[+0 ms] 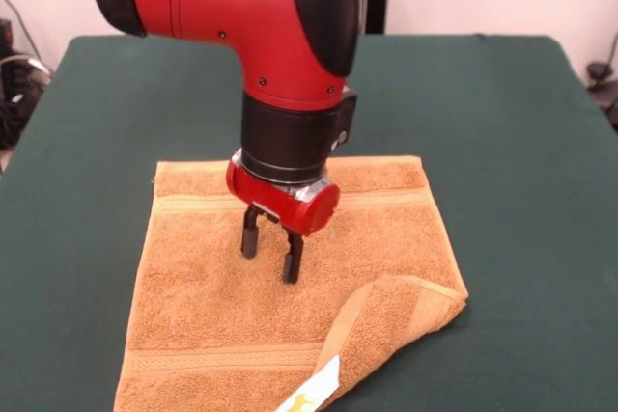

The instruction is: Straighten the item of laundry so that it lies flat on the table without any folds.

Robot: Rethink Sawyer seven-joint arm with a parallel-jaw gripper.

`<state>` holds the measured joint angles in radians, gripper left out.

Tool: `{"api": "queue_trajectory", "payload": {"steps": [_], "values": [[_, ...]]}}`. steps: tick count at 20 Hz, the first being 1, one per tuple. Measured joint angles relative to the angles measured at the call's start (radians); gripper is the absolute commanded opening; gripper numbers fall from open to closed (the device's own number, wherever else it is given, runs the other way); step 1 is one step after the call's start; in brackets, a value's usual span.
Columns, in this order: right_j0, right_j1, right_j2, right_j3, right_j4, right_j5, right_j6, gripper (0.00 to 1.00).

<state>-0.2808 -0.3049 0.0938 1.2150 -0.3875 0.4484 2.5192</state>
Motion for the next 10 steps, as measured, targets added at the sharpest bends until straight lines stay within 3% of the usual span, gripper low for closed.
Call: {"api": "queue_trajectory", "payload": {"steps": [10], "values": [[0.000, -0.086, 0.000, 0.092, 0.000, -0.061, 0.000, 1.00]]}}
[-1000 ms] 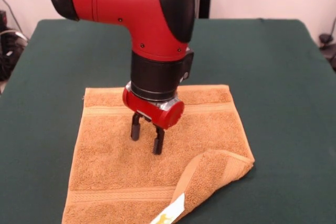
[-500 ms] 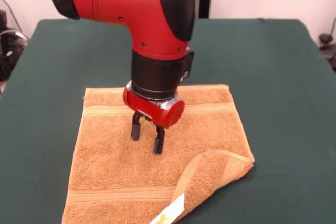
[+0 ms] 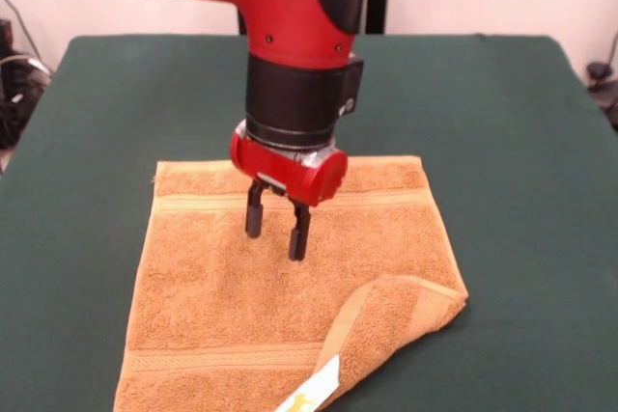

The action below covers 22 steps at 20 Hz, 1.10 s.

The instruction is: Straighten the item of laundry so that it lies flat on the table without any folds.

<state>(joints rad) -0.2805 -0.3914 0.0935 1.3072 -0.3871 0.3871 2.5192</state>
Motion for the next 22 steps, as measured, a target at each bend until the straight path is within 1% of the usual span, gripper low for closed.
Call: {"api": "queue_trajectory", "payload": {"steps": [8, 18, 22], "values": [[0.000, -0.043, 0.000, 0.011, 0.001, 0.000, 0.000, 1.00], [0.000, -0.044, 0.000, 0.011, 0.001, 0.000, 0.000, 1.00], [0.001, -0.029, 0.000, 0.008, 0.001, 0.000, 0.000, 1.00]]}}
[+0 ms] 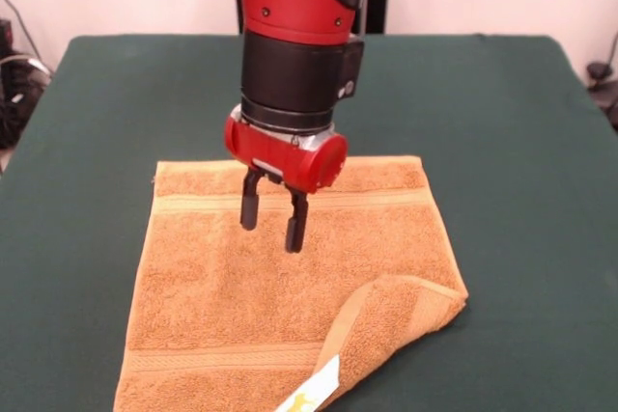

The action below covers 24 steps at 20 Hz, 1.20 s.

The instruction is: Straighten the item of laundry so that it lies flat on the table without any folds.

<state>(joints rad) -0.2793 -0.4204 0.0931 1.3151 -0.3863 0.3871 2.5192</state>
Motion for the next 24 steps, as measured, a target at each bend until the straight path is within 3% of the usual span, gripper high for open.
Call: {"api": "queue_trajectory", "payload": {"steps": [14, 24], "values": [[0.041, 0.091, -0.004, -0.026, 0.000, 0.000, 0.000, 1.00], [0.047, 0.096, -0.011, -0.037, 0.000, 0.000, 0.000, 1.00]]}}
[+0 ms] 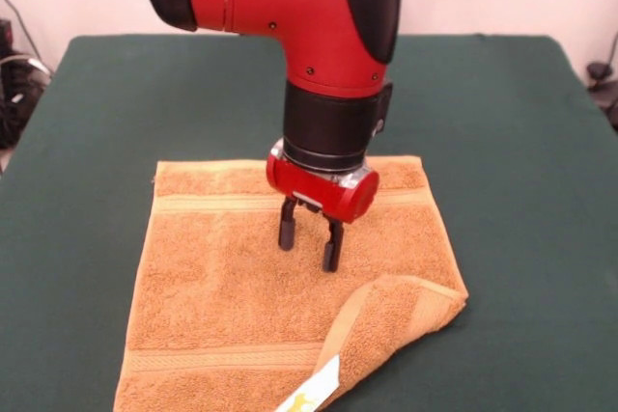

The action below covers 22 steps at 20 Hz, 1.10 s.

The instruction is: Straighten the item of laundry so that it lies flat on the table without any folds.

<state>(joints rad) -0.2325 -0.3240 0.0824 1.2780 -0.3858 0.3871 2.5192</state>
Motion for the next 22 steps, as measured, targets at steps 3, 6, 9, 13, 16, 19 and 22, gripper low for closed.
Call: {"api": "queue_trajectory", "payload": {"steps": [3, 6, 9, 13, 16, 19, 22], "values": [[0.000, 0.000, 0.000, 0.000, 0.000, 0.000, 0.000, 1.00], [0.002, 0.001, -0.003, -0.001, 0.001, 0.000, 0.000, 1.00], [0.006, 0.000, -0.008, 0.000, 0.003, 0.000, 0.000, 1.00], [0.005, -0.007, -0.009, 0.009, 0.008, -0.003, 0.000, 1.00], [-0.001, -0.026, -0.009, 0.036, 0.015, -0.008, 0.000, 1.00], [-0.008, -0.048, -0.009, 0.060, 0.018, -0.009, 0.000, 1.00], [-0.013, -0.070, -0.009, 0.078, 0.021, -0.009, 0.000, 1.00]]}}
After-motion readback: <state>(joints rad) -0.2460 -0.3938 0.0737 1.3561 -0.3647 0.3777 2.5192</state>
